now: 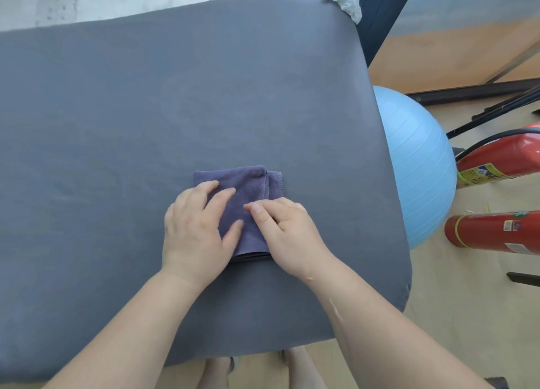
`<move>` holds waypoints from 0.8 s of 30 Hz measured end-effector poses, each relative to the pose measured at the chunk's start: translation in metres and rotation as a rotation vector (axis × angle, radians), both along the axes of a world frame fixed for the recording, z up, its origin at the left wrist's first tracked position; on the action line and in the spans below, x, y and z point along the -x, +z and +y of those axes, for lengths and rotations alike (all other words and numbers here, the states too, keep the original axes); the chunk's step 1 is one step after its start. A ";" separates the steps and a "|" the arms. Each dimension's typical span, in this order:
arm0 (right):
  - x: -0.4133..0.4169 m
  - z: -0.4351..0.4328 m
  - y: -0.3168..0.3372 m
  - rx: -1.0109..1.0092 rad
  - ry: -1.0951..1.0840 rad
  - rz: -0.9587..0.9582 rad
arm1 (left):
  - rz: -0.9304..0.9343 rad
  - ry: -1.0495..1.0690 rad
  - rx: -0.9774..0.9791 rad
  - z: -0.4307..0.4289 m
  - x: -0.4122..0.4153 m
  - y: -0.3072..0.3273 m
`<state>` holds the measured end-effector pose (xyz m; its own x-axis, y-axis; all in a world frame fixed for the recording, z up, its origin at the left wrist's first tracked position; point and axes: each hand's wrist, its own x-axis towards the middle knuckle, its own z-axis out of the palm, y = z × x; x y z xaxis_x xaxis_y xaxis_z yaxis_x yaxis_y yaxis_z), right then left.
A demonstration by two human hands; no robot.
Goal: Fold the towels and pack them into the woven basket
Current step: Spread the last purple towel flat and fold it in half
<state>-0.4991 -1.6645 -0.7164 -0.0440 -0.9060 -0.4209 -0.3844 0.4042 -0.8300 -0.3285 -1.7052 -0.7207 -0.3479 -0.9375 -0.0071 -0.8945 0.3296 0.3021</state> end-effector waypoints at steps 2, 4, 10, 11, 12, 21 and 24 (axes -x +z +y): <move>0.001 -0.003 -0.002 -0.025 0.017 0.062 | -0.155 -0.113 -0.107 0.001 0.003 -0.003; 0.001 -0.005 -0.005 -0.027 -0.008 0.099 | -0.280 -0.189 -0.188 0.002 0.009 -0.006; 0.012 -0.005 -0.005 -0.022 -0.173 0.020 | -0.363 -0.202 -0.246 0.004 0.031 -0.008; 0.014 -0.005 -0.006 -0.026 -0.161 0.022 | -0.360 -0.198 -0.251 0.005 0.033 -0.010; 0.015 -0.004 -0.006 -0.032 -0.146 0.020 | -0.353 -0.197 -0.252 0.006 0.035 -0.011; 0.024 0.005 -0.007 -0.027 -0.064 0.116 | -0.274 -0.218 -0.241 0.012 0.029 -0.022; 0.028 0.010 -0.008 0.032 0.032 0.424 | -0.300 -0.187 -0.302 0.012 0.037 -0.024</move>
